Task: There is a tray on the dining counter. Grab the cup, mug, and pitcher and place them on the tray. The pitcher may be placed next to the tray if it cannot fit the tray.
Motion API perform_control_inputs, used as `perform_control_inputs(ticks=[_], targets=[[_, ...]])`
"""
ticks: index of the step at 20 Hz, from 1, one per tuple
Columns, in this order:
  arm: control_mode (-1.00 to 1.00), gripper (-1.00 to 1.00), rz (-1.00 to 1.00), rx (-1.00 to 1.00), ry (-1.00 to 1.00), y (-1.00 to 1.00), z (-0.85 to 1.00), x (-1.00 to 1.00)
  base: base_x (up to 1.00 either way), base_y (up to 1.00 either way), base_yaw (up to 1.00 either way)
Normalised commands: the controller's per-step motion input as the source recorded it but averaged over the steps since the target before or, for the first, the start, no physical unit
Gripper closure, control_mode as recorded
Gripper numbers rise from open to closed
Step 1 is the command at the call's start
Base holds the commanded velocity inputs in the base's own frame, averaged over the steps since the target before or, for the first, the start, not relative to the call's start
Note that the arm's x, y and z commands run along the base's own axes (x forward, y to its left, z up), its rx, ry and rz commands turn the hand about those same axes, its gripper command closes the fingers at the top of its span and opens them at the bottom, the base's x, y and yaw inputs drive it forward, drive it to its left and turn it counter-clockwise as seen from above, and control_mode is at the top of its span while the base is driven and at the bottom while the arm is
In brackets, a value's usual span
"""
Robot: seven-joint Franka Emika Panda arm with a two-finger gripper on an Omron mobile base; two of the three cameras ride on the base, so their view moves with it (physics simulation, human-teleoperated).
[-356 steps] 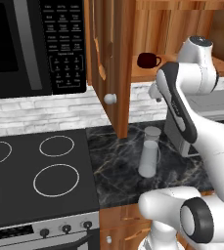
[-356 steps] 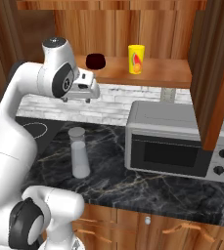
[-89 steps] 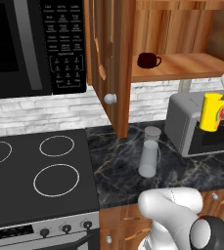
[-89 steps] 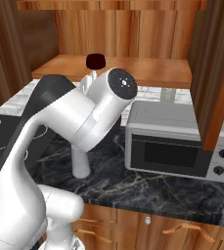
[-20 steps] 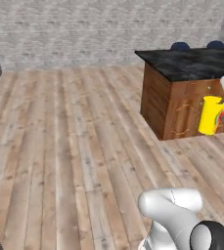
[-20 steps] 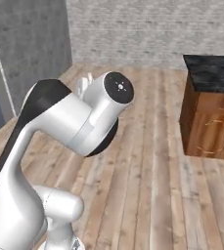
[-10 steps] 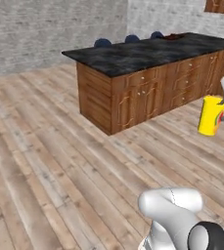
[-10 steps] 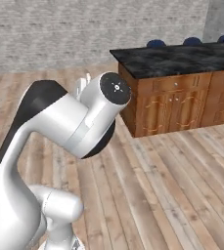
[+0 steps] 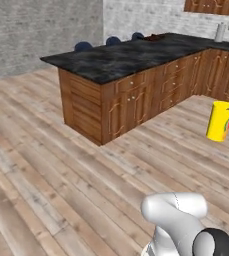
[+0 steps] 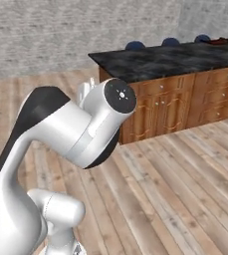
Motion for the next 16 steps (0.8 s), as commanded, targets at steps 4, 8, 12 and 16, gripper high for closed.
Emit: perform_control_inputs(ticks=[4, 8, 12, 16], targets=[[1.0, 1.0, 0.0, 0.0, 0.0, 0.0, 0.0, 0.0, 0.88, 1.0, -0.15], [1.0, 1.0, 0.0, 0.0, 0.0, 0.0, 0.0, 0.0, 0.92, 1.0, -0.15], [1.0, 1.0, 0.0, 0.0, 0.0, 0.0, 0.0, 0.0, 0.91, 1.0, -0.15], [1.0, 1.0, 0.0, 0.0, 0.0, 0.0, 0.0, 0.0, 0.88, 1.0, -0.16]])
